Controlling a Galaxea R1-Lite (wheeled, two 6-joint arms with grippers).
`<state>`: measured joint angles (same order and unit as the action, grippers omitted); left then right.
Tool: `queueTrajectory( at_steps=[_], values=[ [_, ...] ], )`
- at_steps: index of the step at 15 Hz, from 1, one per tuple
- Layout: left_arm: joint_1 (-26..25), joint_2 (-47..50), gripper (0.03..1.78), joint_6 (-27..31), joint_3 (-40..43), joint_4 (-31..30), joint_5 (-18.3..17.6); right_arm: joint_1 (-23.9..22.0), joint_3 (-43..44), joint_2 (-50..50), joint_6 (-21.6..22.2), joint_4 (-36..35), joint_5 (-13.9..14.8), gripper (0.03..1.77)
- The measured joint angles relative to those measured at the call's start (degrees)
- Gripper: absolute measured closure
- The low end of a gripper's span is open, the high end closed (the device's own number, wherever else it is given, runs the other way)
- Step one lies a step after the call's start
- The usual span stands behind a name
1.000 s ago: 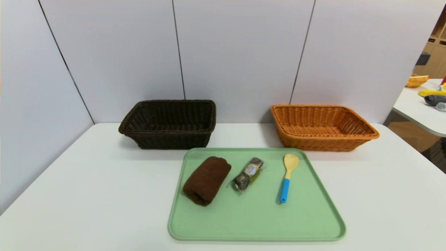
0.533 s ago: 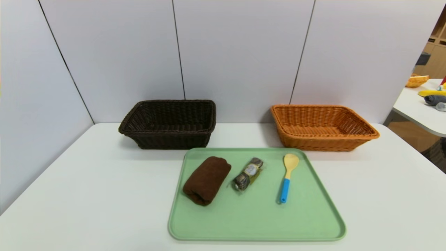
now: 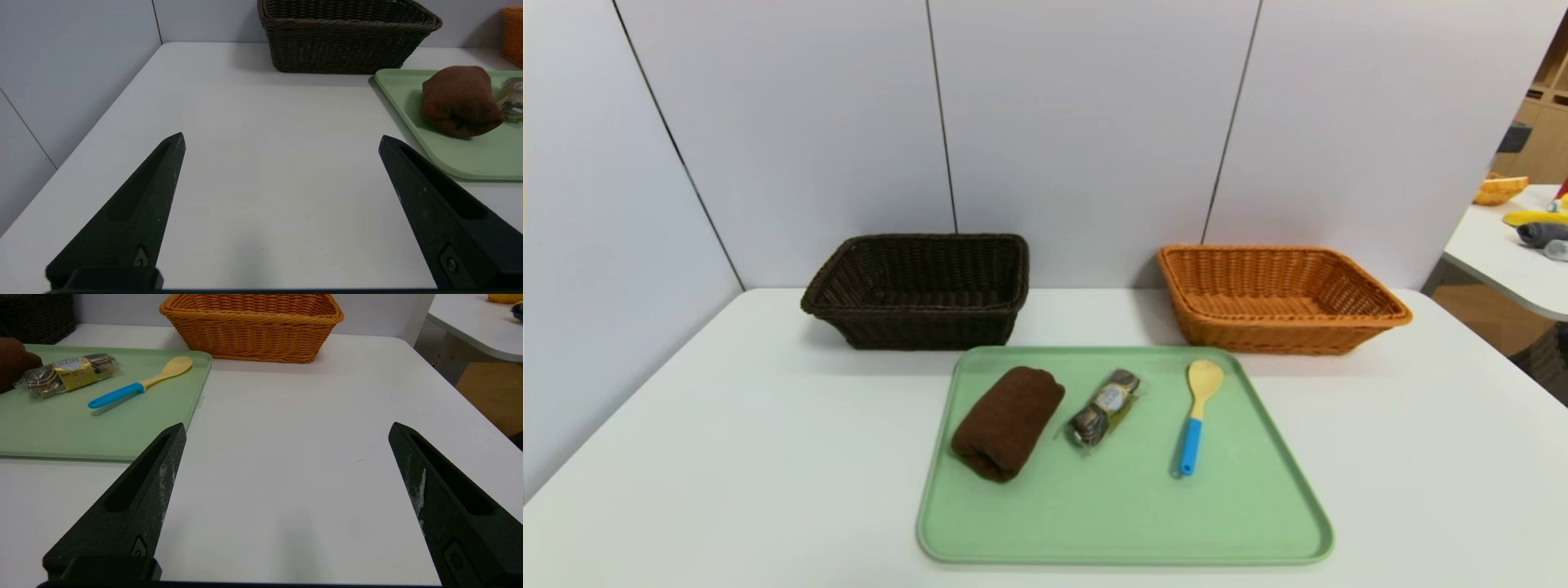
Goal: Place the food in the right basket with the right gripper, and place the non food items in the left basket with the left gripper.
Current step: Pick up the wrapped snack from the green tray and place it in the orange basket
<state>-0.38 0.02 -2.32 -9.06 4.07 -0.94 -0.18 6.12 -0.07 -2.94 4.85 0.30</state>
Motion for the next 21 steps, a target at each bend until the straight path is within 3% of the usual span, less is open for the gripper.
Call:
queueTrajectory(
  at_steps=[2, 6, 10, 16, 21],
  values=[
    [0.0, -0.3, 0.12, 0.1, -5.5, 3.7, -0.4, 0.0, 6.0, 0.0, -0.4, 4.9, -0.2, 0.09],
    [0.1, -5.0, 0.12, -0.1, -15.7, 5.1, -1.7, -0.1, 21.6, 4.3, -1.1, 12.0, -0.3, 0.09],
    [0.0, -14.0, 0.12, -0.1, -25.1, 5.0, -5.3, -1.3, 36.4, 13.7, -1.2, 13.0, -0.1, 0.09],
    [0.3, -28.4, 0.12, -0.2, -36.4, 4.7, -9.5, -5.5, 51.3, 26.0, -1.9, 13.1, -0.5, 0.09],
    [0.4, -38.6, 0.12, -0.5, -39.0, 4.4, -12.1, -6.0, 61.0, 38.9, -2.8, 14.3, -0.8, 0.09]
  ],
)
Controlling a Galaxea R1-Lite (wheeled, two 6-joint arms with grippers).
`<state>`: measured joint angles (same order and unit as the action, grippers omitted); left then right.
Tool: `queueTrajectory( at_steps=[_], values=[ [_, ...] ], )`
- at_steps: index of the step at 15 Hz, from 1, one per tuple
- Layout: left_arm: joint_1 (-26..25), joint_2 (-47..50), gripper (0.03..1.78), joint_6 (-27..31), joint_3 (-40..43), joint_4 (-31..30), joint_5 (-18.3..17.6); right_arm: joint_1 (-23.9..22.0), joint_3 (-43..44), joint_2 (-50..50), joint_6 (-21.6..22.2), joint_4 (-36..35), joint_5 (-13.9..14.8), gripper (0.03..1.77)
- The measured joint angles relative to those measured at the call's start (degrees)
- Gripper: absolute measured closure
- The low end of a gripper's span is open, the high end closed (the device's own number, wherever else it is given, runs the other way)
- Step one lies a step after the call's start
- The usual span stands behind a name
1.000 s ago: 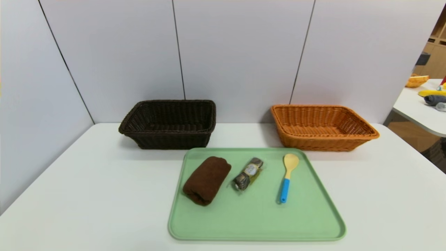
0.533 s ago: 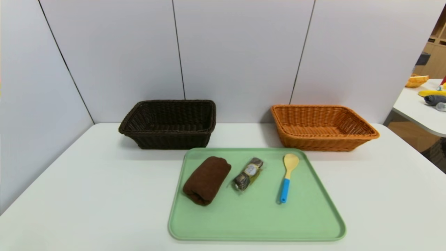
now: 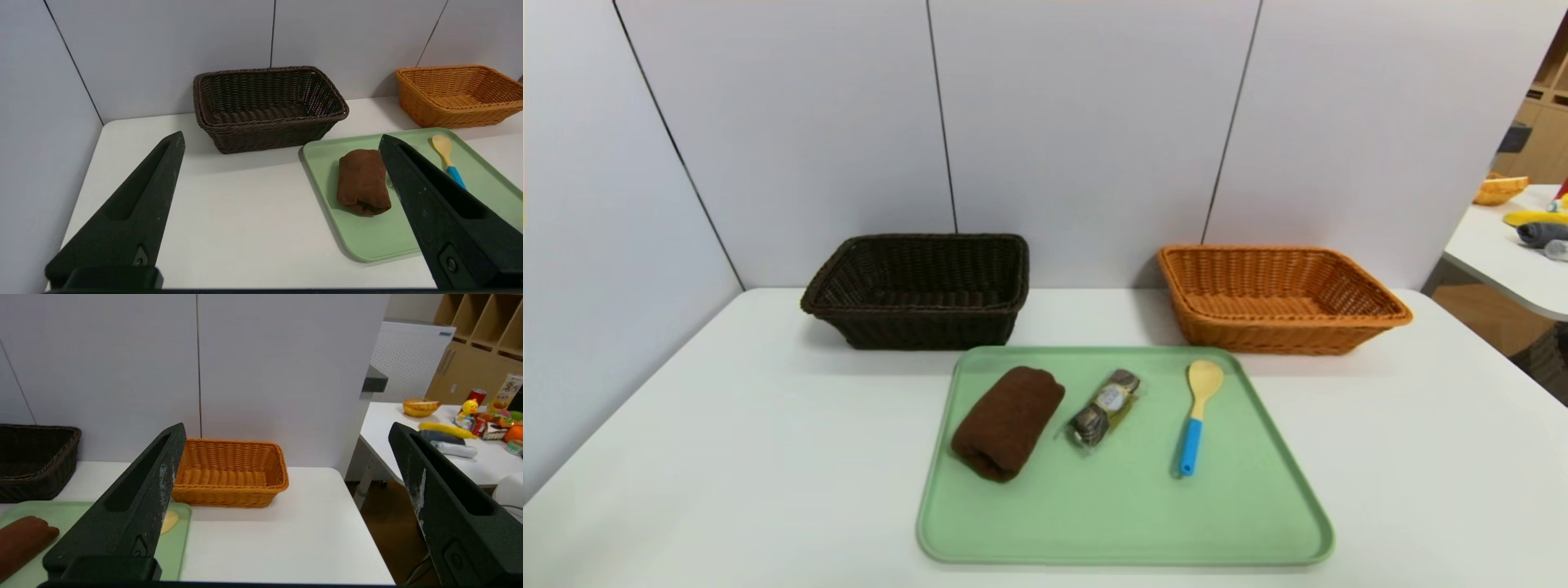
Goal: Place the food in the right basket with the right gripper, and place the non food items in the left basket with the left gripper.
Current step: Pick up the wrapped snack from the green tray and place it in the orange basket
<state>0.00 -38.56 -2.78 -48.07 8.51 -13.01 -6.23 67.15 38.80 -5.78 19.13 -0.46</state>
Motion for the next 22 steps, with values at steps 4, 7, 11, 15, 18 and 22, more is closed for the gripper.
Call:
queueTrajectory(
  at_steps=[4, 7, 11, 15, 18, 22],
  values=[
    [0.0, -8.5, 0.12, -1.3, -2.3, -4.8, -0.1, 1.0, 2.1, 10.0, -0.1, 1.1, -1.2, 0.09],
    [0.0, -14.7, 0.12, -3.5, -2.7, -7.0, -0.1, 7.7, 3.9, 18.0, 3.1, 1.3, -0.3, 0.09],
    [0.1, -20.2, 0.12, -3.0, -3.0, -7.5, 0.6, 15.9, 4.9, 25.5, 7.8, 1.4, 3.4, 0.09],
    [0.1, -20.2, 0.12, -2.7, -1.8, -8.7, 1.1, 16.6, 2.1, 25.6, 6.2, 1.5, 7.0, 0.09],
    [0.0, -16.2, 0.12, -3.1, 1.6, -8.7, 2.9, 16.6, -3.4, 22.0, 5.0, 1.5, 8.0, 0.09],
    [-0.1, -12.6, 0.12, -3.4, 3.2, -8.7, 5.0, 16.4, -5.5, 18.7, 4.9, 2.0, 8.1, 0.09]
  ],
)
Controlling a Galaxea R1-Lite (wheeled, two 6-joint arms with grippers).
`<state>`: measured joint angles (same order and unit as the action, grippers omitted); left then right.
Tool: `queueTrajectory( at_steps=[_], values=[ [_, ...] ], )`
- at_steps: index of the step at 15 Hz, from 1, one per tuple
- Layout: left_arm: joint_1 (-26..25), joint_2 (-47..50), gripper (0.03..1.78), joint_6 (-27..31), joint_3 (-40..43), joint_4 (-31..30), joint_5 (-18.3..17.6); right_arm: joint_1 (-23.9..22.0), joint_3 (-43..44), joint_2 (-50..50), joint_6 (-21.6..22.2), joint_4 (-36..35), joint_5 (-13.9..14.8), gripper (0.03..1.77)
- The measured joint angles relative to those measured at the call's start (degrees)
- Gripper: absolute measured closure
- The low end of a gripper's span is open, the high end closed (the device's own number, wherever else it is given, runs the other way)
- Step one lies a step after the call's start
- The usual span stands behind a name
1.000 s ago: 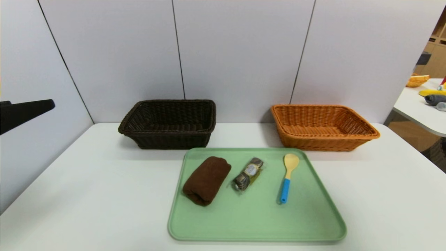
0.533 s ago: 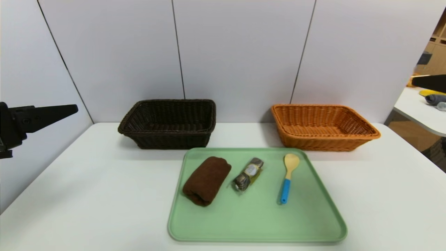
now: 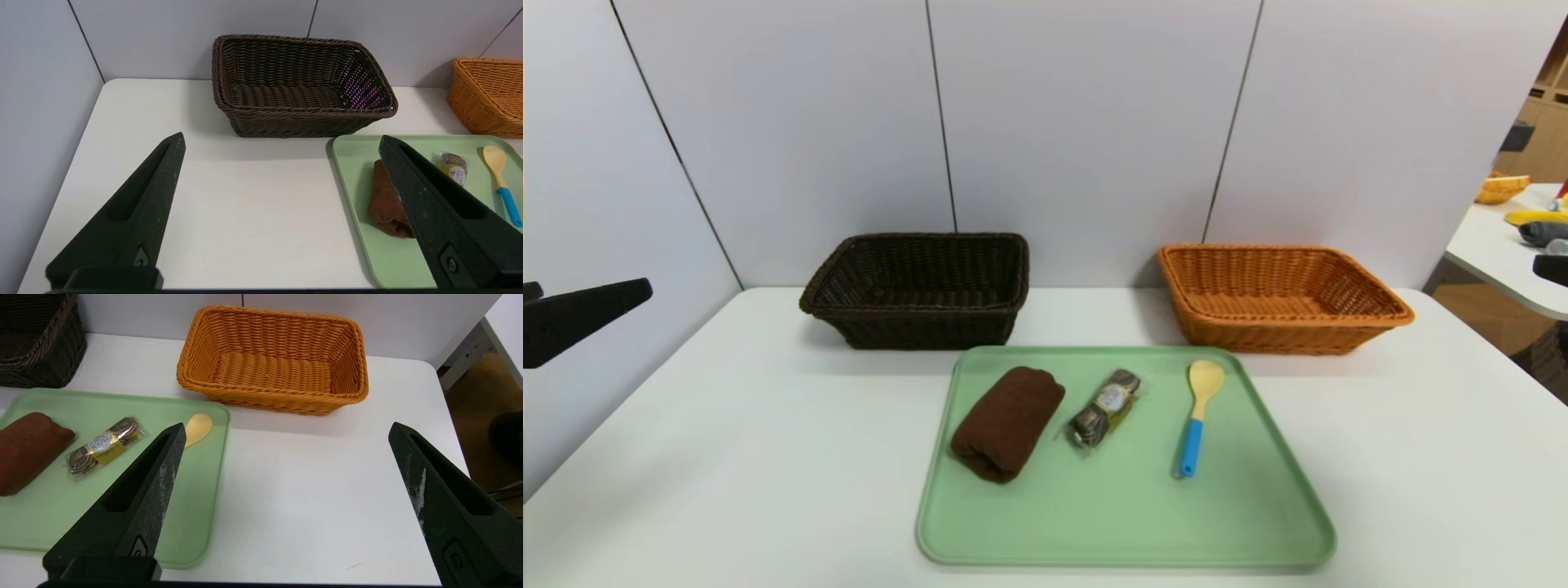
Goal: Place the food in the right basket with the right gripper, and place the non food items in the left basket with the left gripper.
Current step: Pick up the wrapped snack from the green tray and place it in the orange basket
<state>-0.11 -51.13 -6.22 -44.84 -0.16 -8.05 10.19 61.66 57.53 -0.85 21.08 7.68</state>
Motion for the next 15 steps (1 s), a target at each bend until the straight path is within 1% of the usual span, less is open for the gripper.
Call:
queueTrajectory(
  at_steps=[3, 5, 7, 9, 10, 12, 15],
  values=[
    [0.0, 0.0, 0.12, 0.1, -0.2, 0.0, -0.3, 0.9, 0.3, 0.4, 0.0, -0.3, 0.3, 0.09],
    [0.7, -1.5, 0.12, -0.5, -1.2, -0.1, -0.7, 2.8, 2.0, 2.3, 0.5, -0.1, 1.4, 0.09],
    [2.5, -3.5, 0.12, -2.6, -2.8, 0.0, -0.8, 3.9, 5.0, 5.0, 1.2, -0.1, 1.9, 0.09],
    [5.0, -6.1, 0.12, -6.8, -6.1, 0.4, -0.8, 6.3, 10.6, 8.7, 3.5, 0.2, 2.7, 0.09],
    [6.3, -7.3, 0.12, -9.2, -8.0, 1.1, -0.7, 7.9, 13.8, 11.0, 5.3, 0.9, 3.9, 0.09],
    [8.2, -9.6, 0.12, -11.4, -11.2, 2.6, -0.5, 12.1, 19.8, 15.9, 10.7, 4.2, 6.7, 0.09],
    [8.8, -12.3, 0.12, -12.2, -12.8, 2.6, -0.7, 18.9, 24.6, 22.0, 21.7, 12.2, 8.8, 0.09]
  ],
)
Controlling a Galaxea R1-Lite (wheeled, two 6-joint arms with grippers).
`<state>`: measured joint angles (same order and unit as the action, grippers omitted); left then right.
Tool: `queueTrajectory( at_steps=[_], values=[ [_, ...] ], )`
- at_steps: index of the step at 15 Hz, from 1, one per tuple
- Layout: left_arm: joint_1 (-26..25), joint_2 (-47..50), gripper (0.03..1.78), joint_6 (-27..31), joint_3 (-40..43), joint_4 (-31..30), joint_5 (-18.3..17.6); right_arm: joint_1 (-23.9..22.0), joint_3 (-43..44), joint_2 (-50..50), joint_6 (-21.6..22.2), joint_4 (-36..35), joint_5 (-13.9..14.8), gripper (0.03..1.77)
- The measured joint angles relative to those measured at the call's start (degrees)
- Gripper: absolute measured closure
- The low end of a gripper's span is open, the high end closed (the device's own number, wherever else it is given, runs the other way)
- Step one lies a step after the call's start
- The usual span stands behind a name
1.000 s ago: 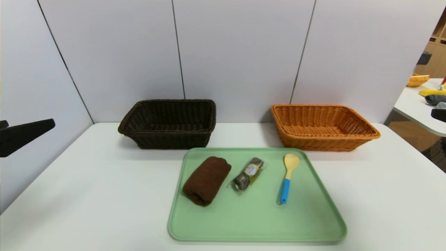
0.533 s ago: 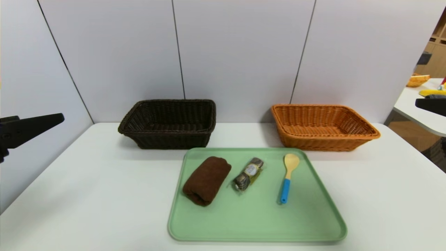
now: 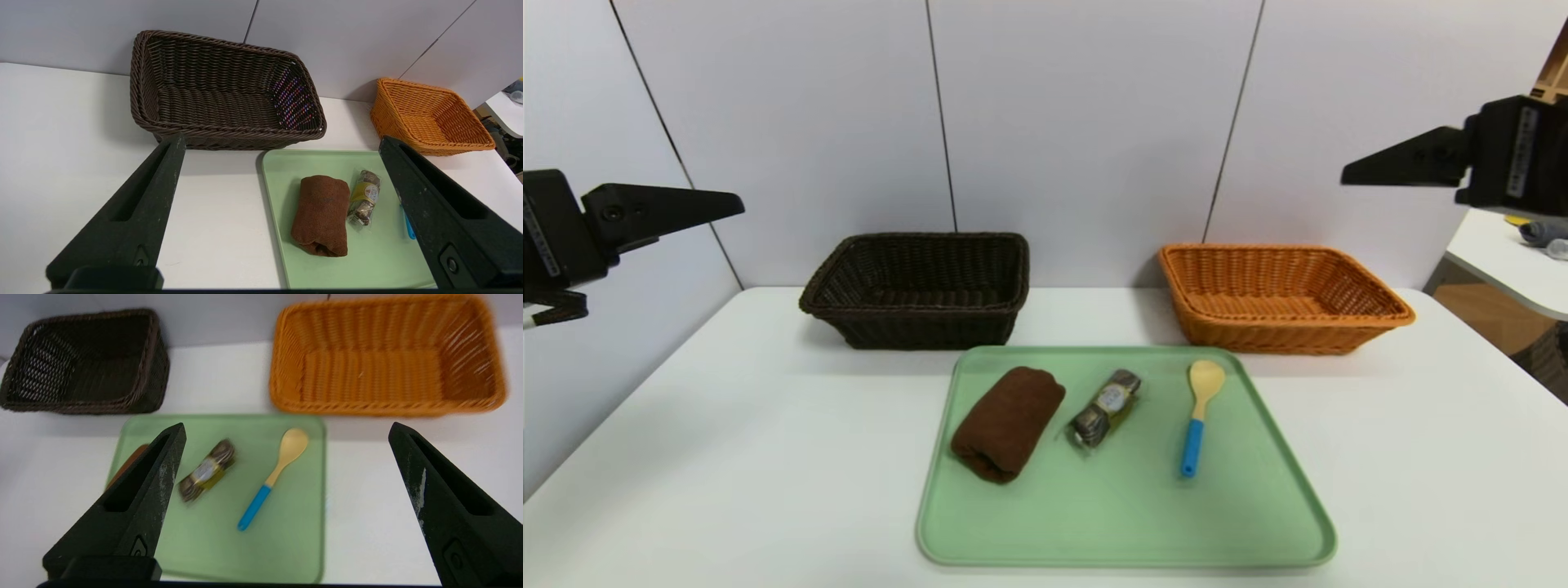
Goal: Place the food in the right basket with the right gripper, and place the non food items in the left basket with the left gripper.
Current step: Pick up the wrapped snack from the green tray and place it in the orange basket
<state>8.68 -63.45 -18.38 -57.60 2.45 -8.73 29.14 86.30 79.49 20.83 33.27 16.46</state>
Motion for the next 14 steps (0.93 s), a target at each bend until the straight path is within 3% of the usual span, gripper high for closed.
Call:
queueTrajectory(
  at_steps=[2, 4, 7, 11, 14],
  values=[
    [0.2, -0.9, 0.12, 0.3, -0.3, -0.1, -0.3, 4.0, 2.8, 3.9, 9.3, 6.4, 0.2, 0.09],
    [0.5, -2.1, 0.12, 0.5, -0.8, -0.3, -0.3, 6.7, 5.6, 7.7, 18.1, 12.3, -1.4, 0.09],
    [1.5, -3.7, 0.12, 0.6, -0.8, -0.7, -0.2, 8.6, 13.1, 13.8, 27.1, 21.4, -8.2, 0.09],
    [3.1, -4.5, 0.12, 0.7, -0.8, -0.7, -0.1, 9.0, 24.2, 23.6, 35.5, 31.6, -20.4, 0.09],
    [3.4, -4.7, 0.12, 0.7, 0.0, 1.4, 0.0, 8.3, 25.4, 30.0, 39.3, 32.1, -24.6, 0.09]
  ],
)
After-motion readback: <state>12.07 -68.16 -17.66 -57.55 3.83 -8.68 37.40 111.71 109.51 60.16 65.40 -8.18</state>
